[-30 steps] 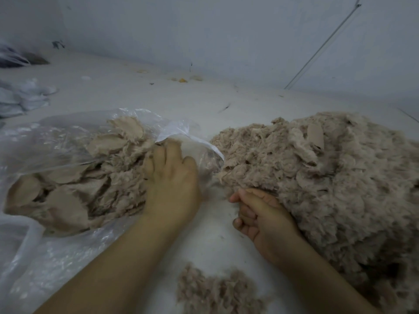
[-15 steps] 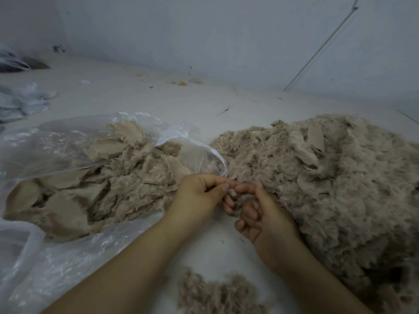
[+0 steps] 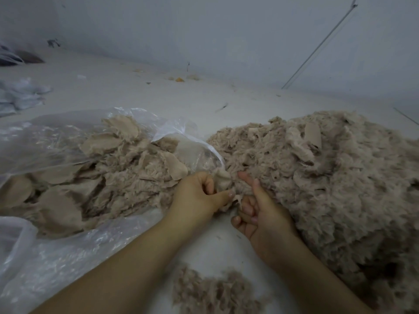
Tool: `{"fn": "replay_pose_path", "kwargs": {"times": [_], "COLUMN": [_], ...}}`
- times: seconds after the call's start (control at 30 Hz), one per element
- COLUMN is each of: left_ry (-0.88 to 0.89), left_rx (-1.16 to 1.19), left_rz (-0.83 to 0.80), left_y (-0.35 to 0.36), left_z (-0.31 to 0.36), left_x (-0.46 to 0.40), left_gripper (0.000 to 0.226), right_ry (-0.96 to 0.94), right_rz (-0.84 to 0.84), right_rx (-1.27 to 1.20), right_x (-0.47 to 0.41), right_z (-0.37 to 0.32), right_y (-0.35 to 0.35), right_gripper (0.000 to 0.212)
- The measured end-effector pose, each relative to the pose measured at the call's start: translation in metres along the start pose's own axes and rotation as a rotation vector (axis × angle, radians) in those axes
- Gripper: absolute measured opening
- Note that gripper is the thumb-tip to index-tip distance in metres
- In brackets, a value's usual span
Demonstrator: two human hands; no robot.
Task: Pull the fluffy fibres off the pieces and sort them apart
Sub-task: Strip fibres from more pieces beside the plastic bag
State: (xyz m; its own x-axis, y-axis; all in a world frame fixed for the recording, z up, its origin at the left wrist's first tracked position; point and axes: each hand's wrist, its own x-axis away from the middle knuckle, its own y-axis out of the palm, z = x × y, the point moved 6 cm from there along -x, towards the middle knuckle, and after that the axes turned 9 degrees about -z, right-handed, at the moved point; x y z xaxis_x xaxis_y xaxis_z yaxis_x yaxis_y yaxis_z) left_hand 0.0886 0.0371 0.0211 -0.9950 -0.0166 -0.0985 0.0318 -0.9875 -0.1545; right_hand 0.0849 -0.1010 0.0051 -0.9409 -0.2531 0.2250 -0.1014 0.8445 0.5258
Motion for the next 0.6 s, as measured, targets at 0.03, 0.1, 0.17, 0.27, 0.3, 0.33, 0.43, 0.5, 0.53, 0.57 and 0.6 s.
{"fn": "replay_pose_path", "kwargs": {"times": [0.03,0.1,0.17,0.27,0.3,0.33,0.43,0.5,0.53,0.57,0.6], "left_ry": [-0.018,-0.073,-0.092,-0.087,-0.087,-0.089,-0.075,-0.088,-0.088,-0.077,-0.070], "left_rx": [-0.020,-0.059,-0.063,-0.160,-0.177,-0.190,-0.172,-0.178,-0.208,-0.254,-0.298], "left_rz": [0.005,0.008,0.003,-0.025,-0.020,-0.014,0.013,0.015,-0.011,-0.035,-0.053], "left_y": [-0.0003,-0.0004,-0.0002,0.0019,0.0022,0.0024,0.0006,-0.0003,0.0007,0.0019,0.0030], "left_z": [-0.0009,-0.0039,-0.0048,-0.0055,-0.0064,-0.0069,-0.0060,-0.0050,-0.0046,-0.0032,-0.0016], "left_x": [-0.0009,-0.0009,-0.0012,-0.0036,-0.0033,-0.0023,0.0017,0.0023,0.0016,0.0001,-0.0010], "left_gripper": [0.038,0.036,0.030,0.019,0.023,0.023,0.009,0.014,0.016,0.012,0.005], "right_ry": [0.005,0.004,-0.007,-0.014,-0.016,-0.019,-0.028,-0.029,-0.027,-0.023,-0.018], "right_rz": [0.000,-0.015,-0.031,-0.037,-0.038,-0.039,-0.051,-0.060,-0.065,-0.071,-0.078], "right_rx": [-0.003,0.000,-0.001,0.014,0.018,0.022,0.037,0.042,0.045,0.049,0.055], "right_x": [-0.0005,-0.0009,-0.0010,-0.0009,-0.0007,-0.0009,-0.0013,-0.0016,-0.0018,-0.0018,-0.0021], "right_z": [0.0007,0.0015,0.0019,0.0023,0.0022,0.0022,0.0020,0.0022,0.0025,0.0029,0.0032], "right_y": [-0.0003,0.0000,0.0003,-0.0001,-0.0003,-0.0003,0.0004,0.0004,0.0002,0.0001,0.0001], "right_gripper": [0.029,0.031,0.034,0.037,0.038,0.038,0.039,0.040,0.043,0.046,0.049]}}
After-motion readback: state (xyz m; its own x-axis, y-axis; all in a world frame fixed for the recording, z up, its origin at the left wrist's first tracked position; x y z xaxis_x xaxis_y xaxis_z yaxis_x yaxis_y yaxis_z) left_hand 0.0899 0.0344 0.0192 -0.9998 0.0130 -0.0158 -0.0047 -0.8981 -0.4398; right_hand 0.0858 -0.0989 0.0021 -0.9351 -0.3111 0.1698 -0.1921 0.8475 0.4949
